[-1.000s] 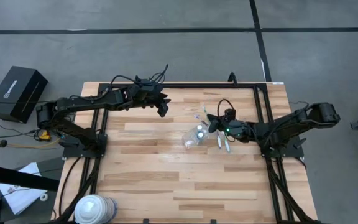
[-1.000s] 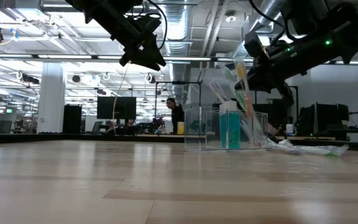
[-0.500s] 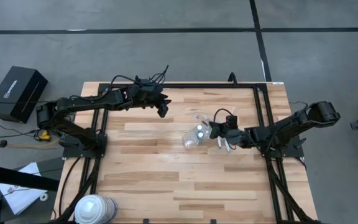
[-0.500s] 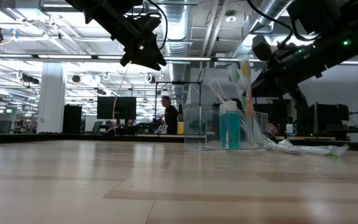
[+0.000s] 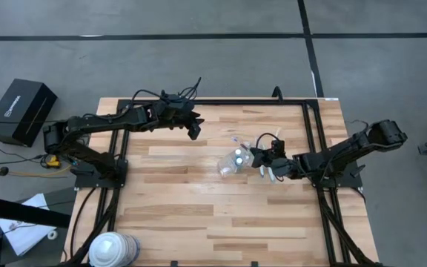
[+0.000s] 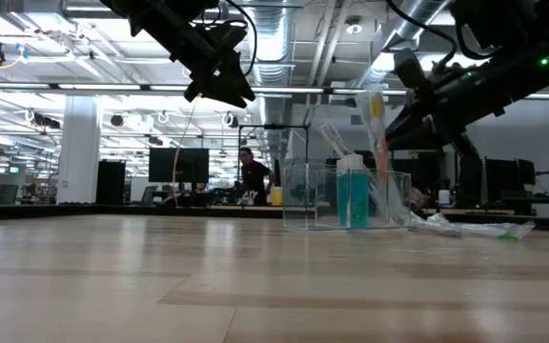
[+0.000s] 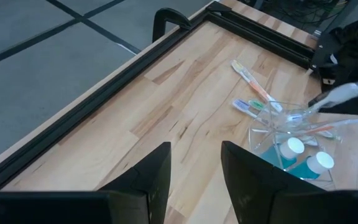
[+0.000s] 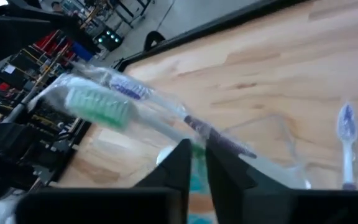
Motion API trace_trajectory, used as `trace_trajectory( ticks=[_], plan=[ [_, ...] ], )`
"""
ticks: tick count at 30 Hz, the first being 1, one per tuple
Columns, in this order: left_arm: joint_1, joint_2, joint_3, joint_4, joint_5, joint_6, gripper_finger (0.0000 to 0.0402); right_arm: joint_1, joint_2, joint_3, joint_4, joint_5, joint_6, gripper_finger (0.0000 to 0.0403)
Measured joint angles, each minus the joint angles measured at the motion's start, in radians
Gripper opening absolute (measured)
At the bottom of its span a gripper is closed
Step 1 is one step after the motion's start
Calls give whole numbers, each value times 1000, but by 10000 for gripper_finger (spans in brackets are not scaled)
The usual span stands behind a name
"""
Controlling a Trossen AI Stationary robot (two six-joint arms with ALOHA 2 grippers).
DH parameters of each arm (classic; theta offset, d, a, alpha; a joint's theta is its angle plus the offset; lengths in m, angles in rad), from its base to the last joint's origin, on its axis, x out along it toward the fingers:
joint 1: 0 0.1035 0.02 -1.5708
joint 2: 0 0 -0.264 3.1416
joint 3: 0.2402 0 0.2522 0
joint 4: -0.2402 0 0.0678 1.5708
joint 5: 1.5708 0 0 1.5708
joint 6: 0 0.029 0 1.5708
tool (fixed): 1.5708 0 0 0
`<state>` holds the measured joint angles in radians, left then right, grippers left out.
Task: Pick & Place toothbrushing station
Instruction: Put the green toothbrush into the transparent organizer, then put the orange toothbrush into the transparent organizer
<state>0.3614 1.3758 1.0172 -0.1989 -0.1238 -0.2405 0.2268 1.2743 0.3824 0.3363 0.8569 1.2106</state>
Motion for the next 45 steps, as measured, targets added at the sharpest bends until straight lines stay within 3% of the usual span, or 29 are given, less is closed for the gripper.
trace_trajectory(
  ticks=[10, 15, 28, 32, 36, 40, 45],
  plan=[
    [0, 0, 0, 0, 0, 0, 136, 2, -10, 0, 9, -48, 65, 197],
    [0, 0, 0, 0, 0, 0, 136, 1, -76, 0, 14, -48, 3, 245],
    [0, 0, 0, 8, 1, 3, 136, 1, -355, 1, -100, -62, -157, 239],
    [28, 7, 0, 23, 121, 16, 136, -20, -436, 1, -143, -47, -185, 239],
    [39, 44, -1, 22, 160, -13, 136, -58, -507, 1, -235, -54, -124, 230],
    [38, 84, 0, 74, 252, -104, 136, -83, -569, 8, -250, -72, -108, 215],
    [2, 141, 28, 160, 305, -165, 136, -97, -615, 64, -255, -74, -224, 193]
  ],
)
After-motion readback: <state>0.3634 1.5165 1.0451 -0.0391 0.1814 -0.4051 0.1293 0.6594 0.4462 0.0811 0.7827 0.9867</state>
